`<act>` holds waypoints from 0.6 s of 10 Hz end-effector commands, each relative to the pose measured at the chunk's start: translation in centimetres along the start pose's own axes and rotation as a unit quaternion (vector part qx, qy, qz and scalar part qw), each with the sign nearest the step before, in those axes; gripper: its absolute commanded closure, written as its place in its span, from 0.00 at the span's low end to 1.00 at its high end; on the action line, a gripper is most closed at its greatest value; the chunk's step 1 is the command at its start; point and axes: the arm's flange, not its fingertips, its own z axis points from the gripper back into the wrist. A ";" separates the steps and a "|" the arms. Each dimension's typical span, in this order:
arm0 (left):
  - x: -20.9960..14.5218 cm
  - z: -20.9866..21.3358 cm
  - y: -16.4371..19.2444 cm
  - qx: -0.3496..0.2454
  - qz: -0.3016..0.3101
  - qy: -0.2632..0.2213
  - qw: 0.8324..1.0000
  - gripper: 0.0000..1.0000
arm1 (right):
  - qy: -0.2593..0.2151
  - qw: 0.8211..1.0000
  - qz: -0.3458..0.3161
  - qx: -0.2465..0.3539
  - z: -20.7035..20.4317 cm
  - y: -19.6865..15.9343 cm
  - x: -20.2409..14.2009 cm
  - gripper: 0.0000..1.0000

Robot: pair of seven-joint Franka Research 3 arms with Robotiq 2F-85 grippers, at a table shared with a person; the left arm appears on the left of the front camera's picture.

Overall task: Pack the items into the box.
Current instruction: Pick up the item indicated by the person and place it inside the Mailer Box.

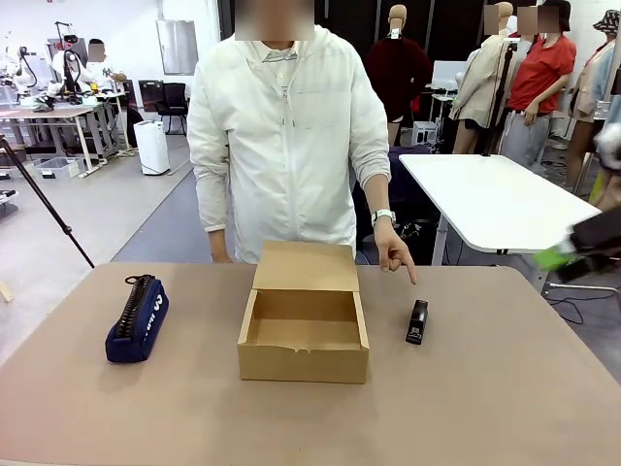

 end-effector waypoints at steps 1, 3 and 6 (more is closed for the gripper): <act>0.0 0.2 0.0 -0.012 -0.007 -0.004 1.000 0.00 | 0.178 0.971 -0.032 -0.154 -5.5 -1.2 11.3 0.00; 0.0 0.2 0.0 -0.012 -0.007 -0.004 1.000 0.00 | 0.184 0.929 -0.029 -0.319 -13.5 -2.7 15.6 0.00; 0.0 0.2 0.0 -0.012 -0.007 -0.004 1.000 0.00 | 0.175 0.899 -0.020 -0.401 -20.0 -4.4 14.8 0.00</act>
